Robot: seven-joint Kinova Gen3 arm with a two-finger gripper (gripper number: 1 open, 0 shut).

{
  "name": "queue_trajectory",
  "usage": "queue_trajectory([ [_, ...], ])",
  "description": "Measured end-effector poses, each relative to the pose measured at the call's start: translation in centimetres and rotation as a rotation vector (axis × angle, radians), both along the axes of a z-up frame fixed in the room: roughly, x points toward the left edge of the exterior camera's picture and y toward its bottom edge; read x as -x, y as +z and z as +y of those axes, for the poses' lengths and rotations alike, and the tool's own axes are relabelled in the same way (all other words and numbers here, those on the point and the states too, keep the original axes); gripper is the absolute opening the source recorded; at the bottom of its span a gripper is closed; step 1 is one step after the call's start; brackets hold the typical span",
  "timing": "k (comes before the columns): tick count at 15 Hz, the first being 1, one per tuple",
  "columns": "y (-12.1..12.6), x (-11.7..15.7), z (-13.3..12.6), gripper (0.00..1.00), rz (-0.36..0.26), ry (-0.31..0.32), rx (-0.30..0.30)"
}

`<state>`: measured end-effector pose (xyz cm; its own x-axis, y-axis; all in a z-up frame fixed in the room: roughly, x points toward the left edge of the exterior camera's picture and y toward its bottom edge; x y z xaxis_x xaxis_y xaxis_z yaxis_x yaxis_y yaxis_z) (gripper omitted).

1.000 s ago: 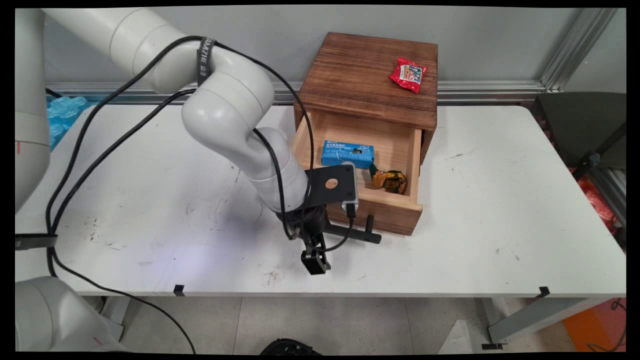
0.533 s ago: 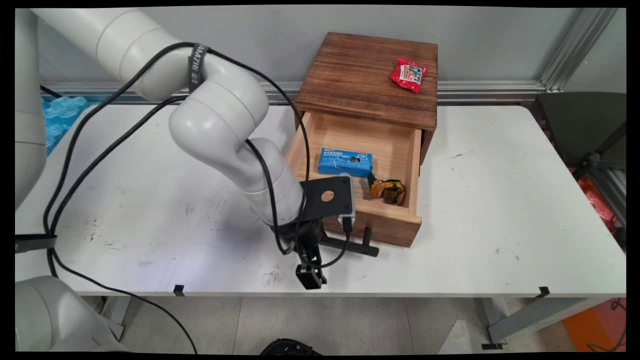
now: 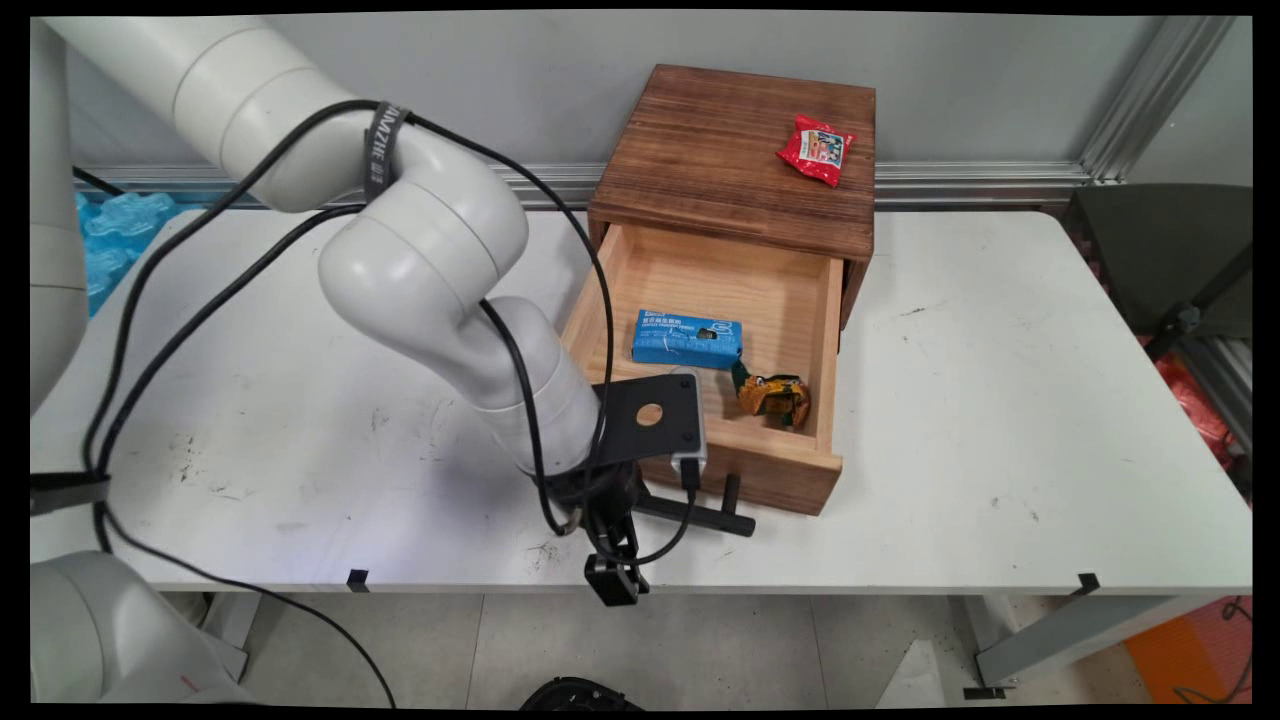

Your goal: Open the drawer

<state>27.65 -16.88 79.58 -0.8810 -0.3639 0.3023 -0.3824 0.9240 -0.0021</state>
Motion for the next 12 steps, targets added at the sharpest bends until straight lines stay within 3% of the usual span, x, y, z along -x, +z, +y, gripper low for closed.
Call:
queue_trajectory([
  [12,-0.3,0.8,1.4,1.00,0.016,0.002,-0.020],
])
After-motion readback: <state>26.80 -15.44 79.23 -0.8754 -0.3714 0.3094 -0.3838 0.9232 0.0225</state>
